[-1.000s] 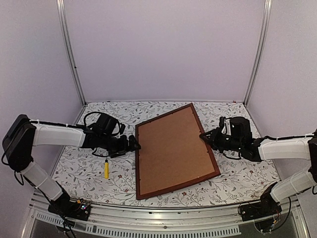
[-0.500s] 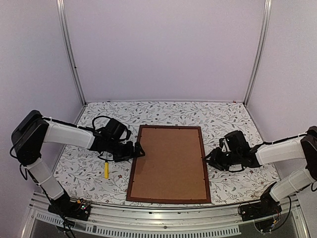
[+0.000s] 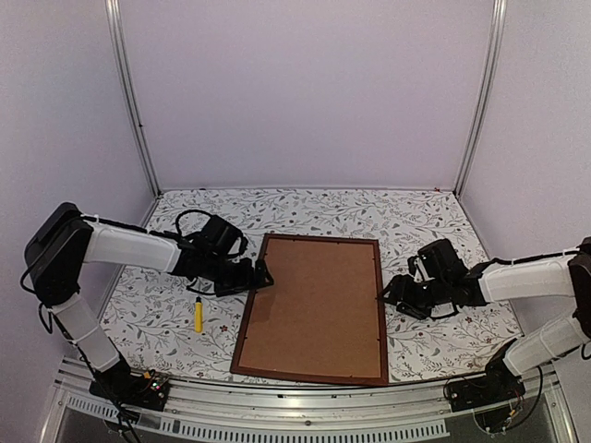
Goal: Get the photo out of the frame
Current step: Place the photo frame at the center of the board, then pick up the screwdriver at the center of the board.
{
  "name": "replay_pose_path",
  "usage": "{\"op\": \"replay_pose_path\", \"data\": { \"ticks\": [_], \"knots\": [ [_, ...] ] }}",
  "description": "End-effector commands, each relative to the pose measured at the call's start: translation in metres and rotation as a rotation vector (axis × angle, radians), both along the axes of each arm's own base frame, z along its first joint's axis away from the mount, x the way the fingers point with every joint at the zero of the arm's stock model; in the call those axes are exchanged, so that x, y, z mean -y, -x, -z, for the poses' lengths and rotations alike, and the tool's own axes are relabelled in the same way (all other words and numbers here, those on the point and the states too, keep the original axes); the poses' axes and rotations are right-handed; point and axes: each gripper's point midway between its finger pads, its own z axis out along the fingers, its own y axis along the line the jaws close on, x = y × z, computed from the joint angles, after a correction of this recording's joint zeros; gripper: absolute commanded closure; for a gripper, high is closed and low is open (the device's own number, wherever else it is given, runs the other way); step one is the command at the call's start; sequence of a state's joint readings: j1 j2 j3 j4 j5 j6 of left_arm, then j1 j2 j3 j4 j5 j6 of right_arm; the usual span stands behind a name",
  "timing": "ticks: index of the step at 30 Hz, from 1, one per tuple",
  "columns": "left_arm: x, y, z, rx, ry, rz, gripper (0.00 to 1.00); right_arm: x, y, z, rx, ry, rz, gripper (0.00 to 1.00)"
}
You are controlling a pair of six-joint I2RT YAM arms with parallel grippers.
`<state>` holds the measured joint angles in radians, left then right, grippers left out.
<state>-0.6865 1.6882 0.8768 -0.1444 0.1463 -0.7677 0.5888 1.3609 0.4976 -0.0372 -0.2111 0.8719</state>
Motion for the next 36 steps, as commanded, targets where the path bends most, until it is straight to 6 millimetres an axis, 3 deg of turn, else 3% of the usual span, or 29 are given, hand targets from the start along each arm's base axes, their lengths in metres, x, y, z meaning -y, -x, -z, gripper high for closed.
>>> {"op": "replay_pose_path", "data": {
  "ticks": [1,8,15,21,26,30,36],
  "knots": [
    [0.002,-0.012,-0.028,0.076,-0.023,0.002,0.01,-0.002,-0.007,-0.019,0.044,0.040,-0.040,0.28],
    [-0.019,-0.013,-0.056,0.137,-0.070,-0.046,0.01,-0.019,-0.013,-0.054,0.128,0.045,-0.096,0.22],
    [-0.066,-0.003,-0.071,0.188,-0.164,-0.181,0.01,-0.031,-0.020,-0.093,0.230,0.021,-0.113,0.21],
    [-0.112,0.019,-0.061,0.153,-0.232,-0.319,0.01,-0.035,-0.027,-0.123,0.316,-0.017,-0.119,0.20],
    [-0.146,0.039,-0.042,0.086,-0.302,-0.425,0.01,-0.029,-0.034,-0.150,0.392,-0.032,-0.072,0.11],
    [-0.157,0.047,-0.027,0.047,-0.344,-0.445,0.01,-0.030,-0.033,-0.165,0.435,-0.037,-0.096,0.05],
    [-0.162,0.046,-0.014,0.028,-0.390,-0.444,0.04,-0.026,-0.030,-0.160,0.434,0.008,-0.119,0.02]
  ]
}}
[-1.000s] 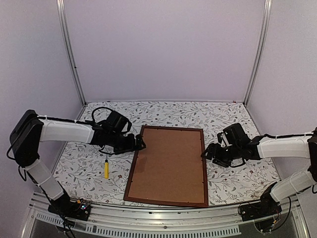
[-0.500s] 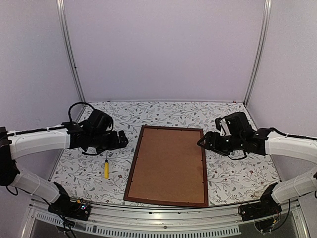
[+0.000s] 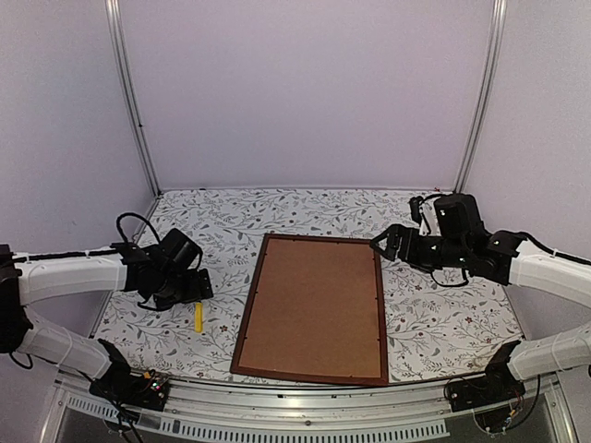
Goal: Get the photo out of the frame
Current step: Pick up the screwdriver at the center of the board.
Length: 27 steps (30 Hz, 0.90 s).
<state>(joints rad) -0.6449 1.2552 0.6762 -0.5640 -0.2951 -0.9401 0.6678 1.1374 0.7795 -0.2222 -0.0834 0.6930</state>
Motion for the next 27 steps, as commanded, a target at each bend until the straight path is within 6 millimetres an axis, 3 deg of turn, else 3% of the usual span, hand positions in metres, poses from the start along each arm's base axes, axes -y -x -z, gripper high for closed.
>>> {"op": "replay_pose_path", "data": {
  "ticks": [1,12,27],
  "knots": [
    [-0.010,-0.001,0.013,-0.030,-0.047,-0.030,0.07,0.004,0.003,-0.005,0.027,0.034,-0.012,0.02],
    [0.005,-0.010,0.045,-0.127,-0.078,0.047,0.34,0.014,0.011,-0.003,0.027,0.038,0.004,0.04],
    [0.003,-0.005,0.057,-0.179,-0.085,0.006,0.62,0.012,0.016,0.016,-0.043,0.070,-0.015,0.05]
  ]
}}
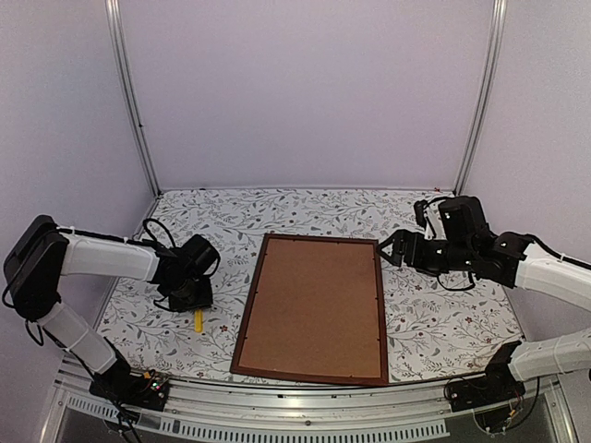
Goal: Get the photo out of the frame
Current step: Pick up the screwdriver at the center of the board, then pass from the left arm to the right
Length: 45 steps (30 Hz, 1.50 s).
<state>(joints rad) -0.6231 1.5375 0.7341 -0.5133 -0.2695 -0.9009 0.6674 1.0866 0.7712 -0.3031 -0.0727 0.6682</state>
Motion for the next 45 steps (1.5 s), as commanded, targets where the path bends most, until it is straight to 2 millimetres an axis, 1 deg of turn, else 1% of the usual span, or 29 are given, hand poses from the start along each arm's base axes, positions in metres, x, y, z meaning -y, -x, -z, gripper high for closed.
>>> {"op": "replay_pose_path", "data": {
  "ticks": [1,5,8,12,13,17,20,24,25,27,32,35,38,45],
  "knots": [
    [-0.001,0.003,0.003,-0.022,0.014,-0.020,0.65,0.000,0.005,0.012,-0.031,0.024,-0.012,0.05],
    [-0.004,0.004,0.003,-0.019,0.010,-0.034,0.75,-0.002,0.004,0.013,-0.037,0.024,-0.021,0.06],
    [-0.003,0.004,0.001,-0.009,0.019,-0.048,0.86,-0.002,0.004,0.012,-0.034,0.027,-0.021,0.06],
    [-0.005,0.002,-0.007,0.026,0.039,-0.076,0.98,-0.005,0.002,0.004,-0.024,0.017,-0.030,0.05],
    [-0.003,0.000,-0.010,0.042,0.054,-0.082,1.00,-0.006,0.001,0.002,-0.020,0.016,-0.031,0.06],
    [0.003,-0.008,-0.024,0.084,0.106,-0.102,1.00,-0.010,-0.003,-0.006,-0.006,0.009,-0.034,0.06],
    [0.008,-0.015,-0.040,0.115,0.141,-0.111,1.00,-0.012,-0.006,-0.010,0.002,0.002,-0.035,0.06],
    [0.011,-0.025,-0.069,0.183,0.193,-0.129,1.00,-0.018,-0.006,-0.010,-0.005,-0.017,-0.053,0.06],
    [0.013,-0.027,-0.080,0.210,0.221,-0.138,1.00,-0.019,-0.006,-0.009,-0.007,-0.022,-0.059,0.06],
    [0.016,-0.030,-0.095,0.247,0.271,-0.153,1.00,-0.023,-0.005,-0.008,-0.013,-0.028,-0.070,0.06],
    [0.033,-0.037,-0.132,0.354,0.471,-0.183,1.00,-0.034,-0.004,-0.012,-0.008,-0.059,-0.098,0.06],
    [0.044,-0.040,-0.152,0.412,0.613,-0.206,1.00,-0.043,-0.002,-0.015,-0.009,-0.084,-0.120,0.06],
    [0.056,-0.041,-0.168,0.446,0.719,-0.217,1.00,-0.055,0.002,-0.021,0.007,-0.112,-0.144,0.06],
    [0.092,-0.043,-0.212,0.562,0.967,-0.191,1.00,-0.095,0.015,-0.038,0.044,-0.154,-0.217,0.07]
  ]
}}
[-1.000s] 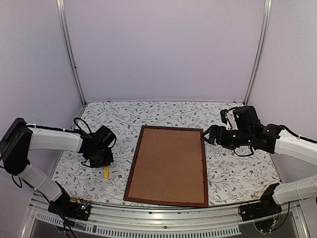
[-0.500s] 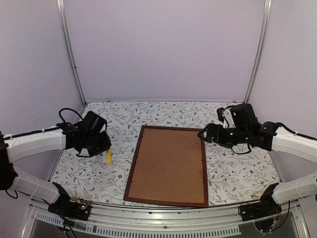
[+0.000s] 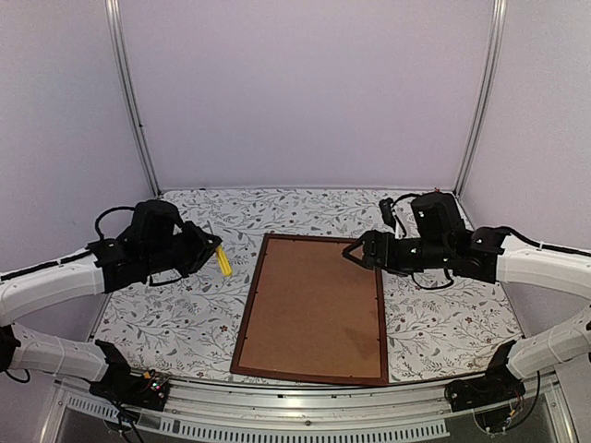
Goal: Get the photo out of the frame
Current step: Pass from the left arm to the right
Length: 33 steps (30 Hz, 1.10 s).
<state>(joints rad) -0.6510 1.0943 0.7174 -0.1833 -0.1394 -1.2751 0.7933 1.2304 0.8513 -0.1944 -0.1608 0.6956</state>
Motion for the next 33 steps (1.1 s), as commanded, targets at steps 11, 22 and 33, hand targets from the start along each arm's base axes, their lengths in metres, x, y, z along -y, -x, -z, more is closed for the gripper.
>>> {"op": "replay_pose_path", "data": {
  "ticks": [11,22,33],
  "knots": [
    [0.073,0.006,-0.088,0.283,0.448,0.105,1.00,-0.081,0.027,-0.070,0.181,-0.195,-0.146,0.08],
    [0.100,0.030,-0.147,0.509,0.629,0.269,1.00,-0.123,0.036,-0.111,0.228,-0.403,-0.289,0.12],
    [0.120,0.037,-0.166,0.584,0.656,0.348,1.00,-0.149,0.041,-0.124,0.213,-0.469,-0.390,0.21]
  ]
}}
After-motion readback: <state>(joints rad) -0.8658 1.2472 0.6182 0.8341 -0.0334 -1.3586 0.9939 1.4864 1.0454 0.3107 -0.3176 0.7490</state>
